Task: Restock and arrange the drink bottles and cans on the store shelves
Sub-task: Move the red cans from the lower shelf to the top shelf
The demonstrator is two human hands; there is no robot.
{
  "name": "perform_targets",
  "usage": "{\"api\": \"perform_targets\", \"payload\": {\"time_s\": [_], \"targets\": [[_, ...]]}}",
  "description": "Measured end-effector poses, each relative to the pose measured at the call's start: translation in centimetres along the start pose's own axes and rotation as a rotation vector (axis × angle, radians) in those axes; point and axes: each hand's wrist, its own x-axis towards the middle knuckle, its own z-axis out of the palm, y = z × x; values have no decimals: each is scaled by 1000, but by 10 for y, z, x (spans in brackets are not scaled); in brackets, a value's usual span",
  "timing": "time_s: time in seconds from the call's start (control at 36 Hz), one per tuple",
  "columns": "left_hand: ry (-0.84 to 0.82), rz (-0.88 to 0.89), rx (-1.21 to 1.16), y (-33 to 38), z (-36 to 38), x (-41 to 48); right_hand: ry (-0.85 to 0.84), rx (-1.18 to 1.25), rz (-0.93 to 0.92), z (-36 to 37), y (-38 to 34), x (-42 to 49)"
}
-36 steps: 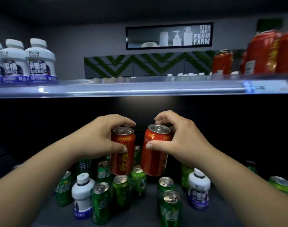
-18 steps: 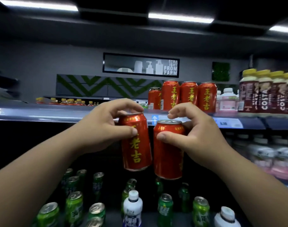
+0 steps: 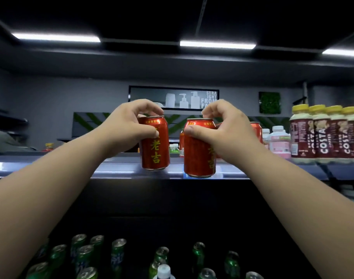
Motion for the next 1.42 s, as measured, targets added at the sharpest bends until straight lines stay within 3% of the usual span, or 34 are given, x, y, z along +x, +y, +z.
{"api": "perform_targets", "payload": {"time_s": [0.19,0.36,0.67,0.75,0.86,0.94,1.11,1.25,1.42], "targets": [[148,8,77,-33,-38,16,44,5,-60,45,-20,38],[243,2,152,-68,-54,26,57,7,3,95,-25,61],[231,-125,-45,-125,-47,36,45,-152,193,144,8,63],[215,-143,-89,-133,-44,37,-69,-194,248,146,14,60],[111,-105,-3,-138,-41,37,-222,-274,233,152,23,49],[60,-107,123,-140,-38,37,-208,-306,221,152,23,45],[154,-23,523,-135,-28,34,-86,-420,190,146,23,32],[130,-45,461,-128,-21,34,-84,-464,164,145,22,28],[124,-93,420,-118,-5,33,-50,-326,94,136,24,17]]}}
